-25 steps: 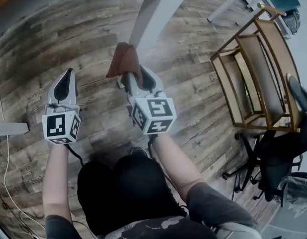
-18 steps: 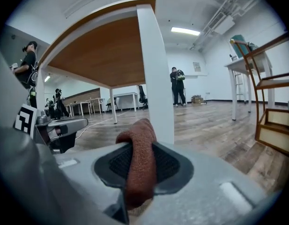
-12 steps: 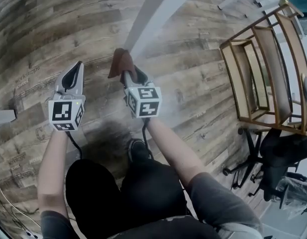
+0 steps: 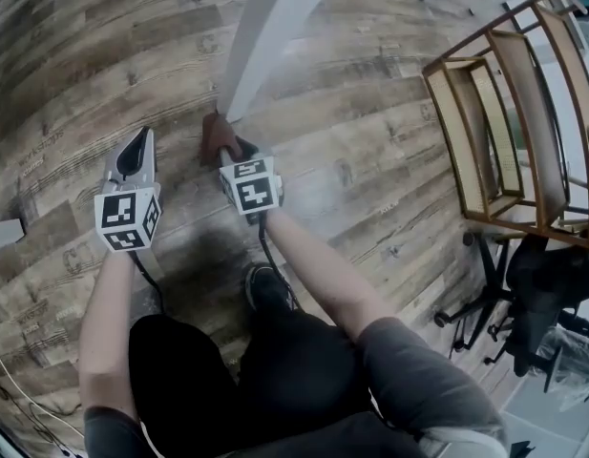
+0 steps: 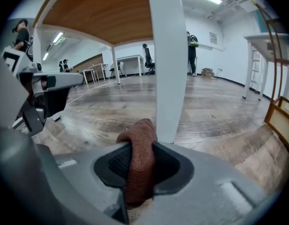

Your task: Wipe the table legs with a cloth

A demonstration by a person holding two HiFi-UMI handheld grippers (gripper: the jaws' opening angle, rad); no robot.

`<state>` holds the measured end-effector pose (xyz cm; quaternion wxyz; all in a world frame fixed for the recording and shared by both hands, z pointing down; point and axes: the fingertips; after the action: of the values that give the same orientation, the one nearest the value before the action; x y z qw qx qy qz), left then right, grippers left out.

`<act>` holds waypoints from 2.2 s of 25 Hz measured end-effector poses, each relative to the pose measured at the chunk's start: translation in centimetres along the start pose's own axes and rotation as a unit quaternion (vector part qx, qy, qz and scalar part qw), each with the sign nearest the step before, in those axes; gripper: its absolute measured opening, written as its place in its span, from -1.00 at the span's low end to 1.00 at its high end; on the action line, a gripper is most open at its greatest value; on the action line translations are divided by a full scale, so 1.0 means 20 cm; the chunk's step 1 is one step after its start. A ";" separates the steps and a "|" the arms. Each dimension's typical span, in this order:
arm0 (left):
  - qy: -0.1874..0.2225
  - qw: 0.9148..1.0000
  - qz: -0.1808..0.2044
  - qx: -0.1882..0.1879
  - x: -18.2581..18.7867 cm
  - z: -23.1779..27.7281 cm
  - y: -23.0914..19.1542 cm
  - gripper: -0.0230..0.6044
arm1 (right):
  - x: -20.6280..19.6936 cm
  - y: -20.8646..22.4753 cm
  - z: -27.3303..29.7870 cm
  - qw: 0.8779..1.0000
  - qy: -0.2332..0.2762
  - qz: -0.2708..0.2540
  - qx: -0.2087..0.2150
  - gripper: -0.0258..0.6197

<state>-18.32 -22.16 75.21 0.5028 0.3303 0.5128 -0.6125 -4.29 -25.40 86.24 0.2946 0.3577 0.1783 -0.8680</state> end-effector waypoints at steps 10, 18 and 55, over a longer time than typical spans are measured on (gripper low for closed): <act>0.034 0.999 0.025 0.011 0.23 -0.01 -0.06 -0.86 | 0.16 -0.04 -0.24 0.996 0.080 -0.041 0.020 -0.65; 0.116 0.991 0.051 -0.044 0.96 -0.22 0.31 -0.87 | 0.84 0.17 -1.06 0.962 0.259 -0.085 -0.029 -0.65; 0.078 0.991 0.070 -0.085 0.65 0.01 0.53 -0.87 | 0.69 0.46 -0.86 0.967 0.215 -0.046 -0.132 -0.65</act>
<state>-11.75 -25.65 60.14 0.5293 0.3685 0.5758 -0.5025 2.71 -28.79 63.60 0.2541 0.4851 0.3665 -0.7522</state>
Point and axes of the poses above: the fingertips, and each gripper's own axes: z forward along the fingers, y to its right, x out of its top, and after that the axes turned 12 degrees about -z, right-handed
